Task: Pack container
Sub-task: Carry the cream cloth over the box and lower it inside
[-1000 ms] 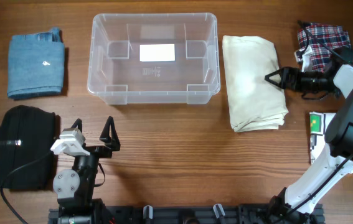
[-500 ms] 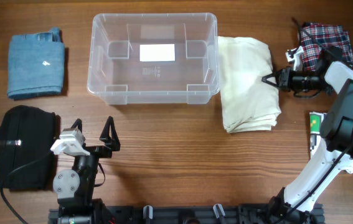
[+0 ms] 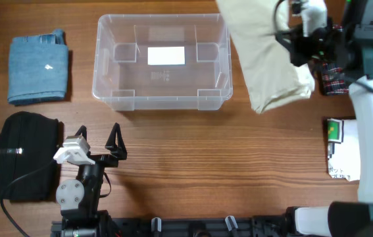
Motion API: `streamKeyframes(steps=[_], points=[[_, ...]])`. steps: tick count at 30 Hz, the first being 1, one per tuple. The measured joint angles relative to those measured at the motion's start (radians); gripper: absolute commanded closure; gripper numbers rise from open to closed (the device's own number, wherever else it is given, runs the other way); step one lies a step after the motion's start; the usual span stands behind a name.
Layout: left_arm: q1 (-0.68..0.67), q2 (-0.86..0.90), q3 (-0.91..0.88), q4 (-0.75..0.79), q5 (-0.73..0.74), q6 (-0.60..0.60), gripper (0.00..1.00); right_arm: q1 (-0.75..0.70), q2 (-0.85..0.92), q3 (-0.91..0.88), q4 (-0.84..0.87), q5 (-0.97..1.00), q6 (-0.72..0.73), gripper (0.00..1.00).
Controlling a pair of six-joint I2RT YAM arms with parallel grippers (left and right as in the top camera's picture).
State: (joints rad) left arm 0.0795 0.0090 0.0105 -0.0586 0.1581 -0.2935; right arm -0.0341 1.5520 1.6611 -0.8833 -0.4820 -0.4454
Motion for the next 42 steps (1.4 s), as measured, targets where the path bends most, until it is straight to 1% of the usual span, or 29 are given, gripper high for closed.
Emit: streamKeyframes(steps=[4, 5, 7, 10, 13, 16, 19, 22, 26, 31, 36, 42], points=[[0.0, 0.0, 0.0, 0.0, 0.0, 0.0, 0.0, 0.135, -0.042, -0.001, 0.144, 0.163, -0.112, 0.96], [0.0, 0.0, 0.0, 0.0, 0.0, 0.0, 0.0, 0.179, -0.042, -0.001, 0.204, 0.196, -0.16, 0.96], [0.0, 0.0, 0.0, 0.0, 0.0, 0.0, 0.0, 0.245, -0.042, -0.003, 0.279, 0.226, -0.223, 0.96], [0.0, 0.0, 0.0, 0.0, 0.0, 0.0, 0.0, 0.381, -0.027, -0.003, 0.439, 0.247, -0.325, 0.96], [0.0, 0.0, 0.0, 0.0, 0.0, 0.0, 0.0, 0.488, 0.041, -0.003, 0.581, 0.251, -0.395, 0.96], [0.0, 0.0, 0.0, 0.0, 0.0, 0.0, 0.0, 0.558, 0.174, -0.003, 0.673, 0.266, -0.452, 0.96], [0.0, 0.0, 0.0, 0.0, 0.0, 0.0, 0.0, 0.593, 0.307, -0.003, 0.726, 0.32, -0.507, 0.96], [0.0, 0.0, 0.0, 0.0, -0.001, 0.0, 0.0, 0.606, 0.381, -0.003, 0.736, 0.38, -0.537, 0.96], [0.0, 0.0, 0.0, 0.0, -0.001, 0.0, 0.0, 0.606, 0.41, -0.003, 0.758, 0.44, -0.608, 0.96], [0.0, 0.0, 0.0, 0.0, -0.001, 0.0, 0.0, 0.606, 0.454, -0.003, 0.813, 0.462, -0.703, 0.96], [0.0, 0.0, 0.0, 0.0, -0.001, 0.0, 0.0, 0.601, 0.519, -0.003, 0.825, 0.487, -0.797, 0.96], [0.0, 0.0, 0.0, 0.0, -0.001, 0.0, 0.0, 0.598, 0.582, -0.003, 0.867, 0.492, -0.87, 0.96]])
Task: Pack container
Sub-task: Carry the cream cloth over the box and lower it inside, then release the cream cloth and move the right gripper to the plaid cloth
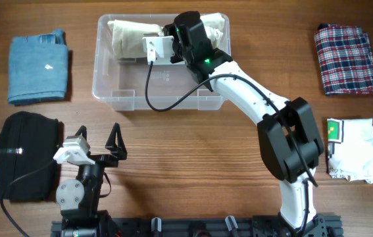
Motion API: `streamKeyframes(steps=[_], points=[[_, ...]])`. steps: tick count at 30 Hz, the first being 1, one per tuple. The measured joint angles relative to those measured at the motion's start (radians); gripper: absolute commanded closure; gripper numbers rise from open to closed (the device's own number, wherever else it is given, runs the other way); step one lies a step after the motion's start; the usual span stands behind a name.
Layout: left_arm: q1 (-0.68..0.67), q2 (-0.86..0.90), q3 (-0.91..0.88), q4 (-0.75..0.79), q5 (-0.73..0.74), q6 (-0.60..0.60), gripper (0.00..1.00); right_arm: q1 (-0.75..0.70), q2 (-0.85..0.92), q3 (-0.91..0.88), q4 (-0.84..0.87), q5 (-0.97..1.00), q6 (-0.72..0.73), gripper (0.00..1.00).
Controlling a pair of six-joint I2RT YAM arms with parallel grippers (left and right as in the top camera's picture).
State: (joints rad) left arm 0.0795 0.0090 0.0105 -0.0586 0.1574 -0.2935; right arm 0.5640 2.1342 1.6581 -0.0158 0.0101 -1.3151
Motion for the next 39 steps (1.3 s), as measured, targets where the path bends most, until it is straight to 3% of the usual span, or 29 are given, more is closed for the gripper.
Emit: streamKeyframes(steps=[1, 2, 3, 5, 7, 11, 14, 18, 24, 29, 35, 39], points=[[0.0, 0.0, 0.0, 0.0, 0.0, 0.0, 0.0, 0.0, 0.004, 0.0, 0.006, 0.0, 0.0, 0.96], [0.0, 0.0, 0.0, 0.0, 0.0, 0.0, 0.0, 0.0, 0.009, 0.0, 0.009, 0.0, -0.003, 0.75], [0.0, 0.0, 0.0, 0.0, 0.0, 0.0, 0.0, 0.0, 0.011, 0.0, 0.009, 0.0, -0.004, 0.47], [0.0, 0.0, 0.0, 0.0, 0.0, 0.0, 0.0, 0.0, 0.011, 0.0, 0.016, 0.0, 0.009, 0.19], [0.0, 0.0, 0.0, 0.0, 0.0, 0.0, 0.0, 0.0, 0.011, 0.002, 0.024, 0.005, 0.027, 0.07], [0.0, 0.0, 0.0, 0.0, 0.0, 0.0, 0.0, 0.014, 0.01, 0.002, 0.01, 0.058, 0.094, 0.0], [0.0, 0.0, 0.0, 0.0, 0.0, 0.0, 0.0, 0.066, -0.045, 0.008, -0.161, 0.085, 0.165, 0.0], [0.0, 0.0, 0.0, -0.001, 0.0, 0.0, 0.0, 0.174, -0.29, 0.011, -0.443, 0.096, 0.377, 0.0], [0.0, 0.0, 0.0, 0.0, 0.0, 0.0, 0.0, 0.142, -0.502, 0.014, -0.498, 0.061, 0.614, 0.0], [0.0, 0.0, 0.0, 0.0, 0.0, 0.0, 0.0, -0.102, -0.511, 0.014, -0.498, 0.001, 0.797, 0.0], [0.0, 0.0, 0.0, 0.0, 0.0, 0.0, 0.0, -0.684, -0.472, 0.014, -0.521, -0.277, 1.096, 0.0], [0.0, 0.0, 0.0, 0.0, 0.0, 0.0, 0.0, -0.914, -0.341, 0.015, -0.562, -0.385, 1.228, 0.0]])
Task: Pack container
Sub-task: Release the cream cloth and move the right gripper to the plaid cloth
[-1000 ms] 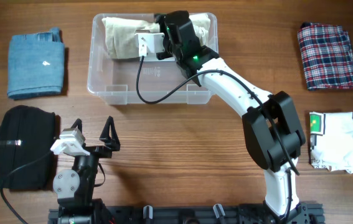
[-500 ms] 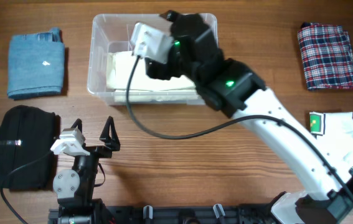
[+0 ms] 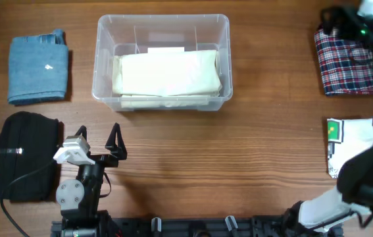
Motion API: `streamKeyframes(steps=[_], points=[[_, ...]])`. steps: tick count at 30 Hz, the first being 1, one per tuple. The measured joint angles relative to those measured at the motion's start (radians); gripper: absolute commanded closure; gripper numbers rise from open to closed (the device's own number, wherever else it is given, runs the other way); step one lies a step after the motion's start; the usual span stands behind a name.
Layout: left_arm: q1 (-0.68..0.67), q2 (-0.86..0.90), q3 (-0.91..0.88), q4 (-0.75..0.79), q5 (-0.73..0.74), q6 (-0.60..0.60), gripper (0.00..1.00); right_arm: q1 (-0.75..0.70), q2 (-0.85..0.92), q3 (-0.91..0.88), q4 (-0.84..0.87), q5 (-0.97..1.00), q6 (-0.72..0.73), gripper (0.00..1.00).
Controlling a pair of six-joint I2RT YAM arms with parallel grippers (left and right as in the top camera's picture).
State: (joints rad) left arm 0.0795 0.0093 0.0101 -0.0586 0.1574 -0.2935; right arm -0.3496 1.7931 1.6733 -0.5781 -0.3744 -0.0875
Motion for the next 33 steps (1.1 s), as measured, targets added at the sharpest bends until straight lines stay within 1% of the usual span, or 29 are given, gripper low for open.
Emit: streamKeyframes(steps=[3, 5, 10, 15, 20, 26, 29, 32, 33], points=[[0.0, 0.0, 0.0, 0.0, 0.0, 0.0, 0.0, -0.131, 0.114, 0.0, -0.01, -0.039, 0.078, 0.0], [0.0, 0.0, 0.0, 0.0, 0.0, 0.0, 0.0, -0.199, 0.182, 0.0, -0.013, -0.061, 0.096, 0.0], [0.0, 0.0, 0.0, 0.0, 0.0, 0.0, 0.0, -0.332, 0.277, 0.0, -0.04, -0.075, 0.093, 0.0], [0.0, 0.0, 0.0, 0.0, 0.0, 0.0, 0.0, -0.434, 0.323, 0.0, -0.08, -0.051, 0.054, 0.0], [0.0, 0.0, 0.0, 0.0, 0.0, 0.0, 0.0, -0.452, 0.401, 0.0, -0.068, -0.043, 0.03, 0.0], [0.0, 0.0, 0.0, 0.0, 0.0, 0.0, 0.0, -0.452, 0.467, 0.0, 0.0, -0.045, 0.018, 0.02], [0.0, 0.0, 0.0, 0.0, 0.0, 0.0, 0.0, -0.452, 0.484, 0.0, 0.045, -0.082, 0.014, 0.07], [0.0, 0.0, 0.0, 0.0, 0.0, 0.0, 0.0, -0.452, 0.502, 0.003, 0.088, -0.126, 0.024, 0.2], [0.0, 0.0, 0.0, 0.0, 0.0, 0.0, 0.0, -0.451, 0.51, 0.005, 0.1, -0.145, 0.027, 0.23]])
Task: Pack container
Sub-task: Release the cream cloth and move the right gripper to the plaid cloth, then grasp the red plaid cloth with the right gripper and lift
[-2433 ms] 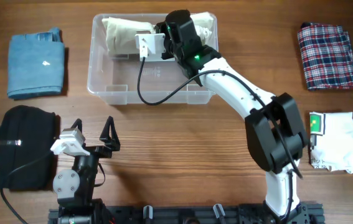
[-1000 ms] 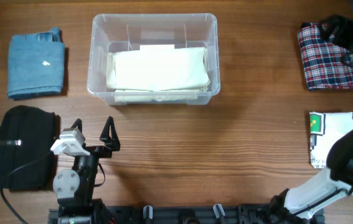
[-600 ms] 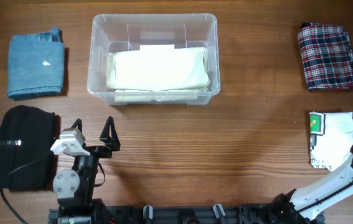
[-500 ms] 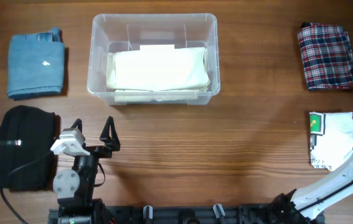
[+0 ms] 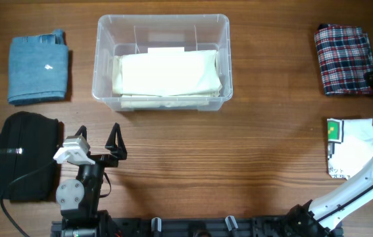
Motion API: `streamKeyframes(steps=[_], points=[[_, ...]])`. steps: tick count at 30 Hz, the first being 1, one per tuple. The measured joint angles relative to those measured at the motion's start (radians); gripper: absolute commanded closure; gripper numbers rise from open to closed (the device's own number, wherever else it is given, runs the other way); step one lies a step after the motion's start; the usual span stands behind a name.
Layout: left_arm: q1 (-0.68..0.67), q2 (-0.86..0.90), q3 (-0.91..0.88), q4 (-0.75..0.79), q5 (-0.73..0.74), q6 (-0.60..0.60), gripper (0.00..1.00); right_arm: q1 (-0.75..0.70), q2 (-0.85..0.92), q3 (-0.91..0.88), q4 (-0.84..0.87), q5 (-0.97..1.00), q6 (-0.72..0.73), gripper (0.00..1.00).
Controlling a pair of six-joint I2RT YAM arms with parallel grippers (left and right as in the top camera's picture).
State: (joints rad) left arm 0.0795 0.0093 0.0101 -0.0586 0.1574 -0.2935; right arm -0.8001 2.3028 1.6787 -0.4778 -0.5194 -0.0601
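A clear plastic container [image 5: 100, 79] stands at the back centre, and a folded cream cloth [image 5: 166, 74] lies flat inside it. On the table lie a folded blue cloth [image 5: 38, 69], a black cloth [image 5: 25, 155], a plaid cloth [image 5: 344, 59] and a white shirt [image 5: 352, 151] with a green label. My left gripper [image 5: 98, 139] rests open near the front left, beside the black cloth, with nothing in it. Only a dark part of my right gripper shows at the right edge, just below the plaid cloth; its fingers are cut off.
The right arm's white link [image 5: 364, 187] runs from the front right up along the right edge, past the white shirt. The left arm's base [image 5: 74, 194] and cable sit at the front left.
My right gripper was over the plaid cloth's far right corner; now it sits lower at the right edge, below that cloth. The cream cloth, the other cloths and the left arm are unchanged.
First my right gripper held the cream cloth in the air to the right of the container. Then it was inside the container with the cloth. After that the cloth lay flat in the container and the gripper was away by the plaid cloth, and now at the right edge.
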Motion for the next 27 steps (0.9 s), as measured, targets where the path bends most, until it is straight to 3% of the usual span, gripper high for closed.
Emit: streamKeyframes(steps=[3, 5, 6, 10, 19, 23, 27], points=[[0.0, 0.0, 0.0, 0.0, 0.0, 0.0, 0.01, 0.011, 0.009, 0.002, 0.009, -0.026, 0.008, 0.34], [0.0, 0.0, 0.0, 0.0, 0.0, 0.0, 0.0, 0.03, 0.015, 0.003, 0.016, -0.033, 0.011, 0.55], [0.0, 0.0, 0.0, 0.0, 0.0, 0.0, 0.0, 0.04, 0.016, 0.003, 0.015, -0.033, 0.016, 0.73], [0.0, 0.0, 0.0, 0.0, 0.0, 0.0, 0.0, 0.088, 0.029, 0.003, 0.011, -0.055, 0.02, 0.96], [0.0, 0.0, 0.0, 0.0, 0.0, 0.0, 0.0, 0.146, -0.047, -0.008, -0.055, -0.152, 0.05, 0.96], [0.0, 0.0, 0.0, 0.0, 0.0, 0.0, 0.0, 0.296, -0.305, -0.011, -0.058, -0.137, 0.058, 0.96], [0.0, 0.0, 0.0, 0.0, 0.0, 0.0, 0.0, 0.546, -0.613, -0.011, -0.056, -0.127, 0.085, 0.96]])
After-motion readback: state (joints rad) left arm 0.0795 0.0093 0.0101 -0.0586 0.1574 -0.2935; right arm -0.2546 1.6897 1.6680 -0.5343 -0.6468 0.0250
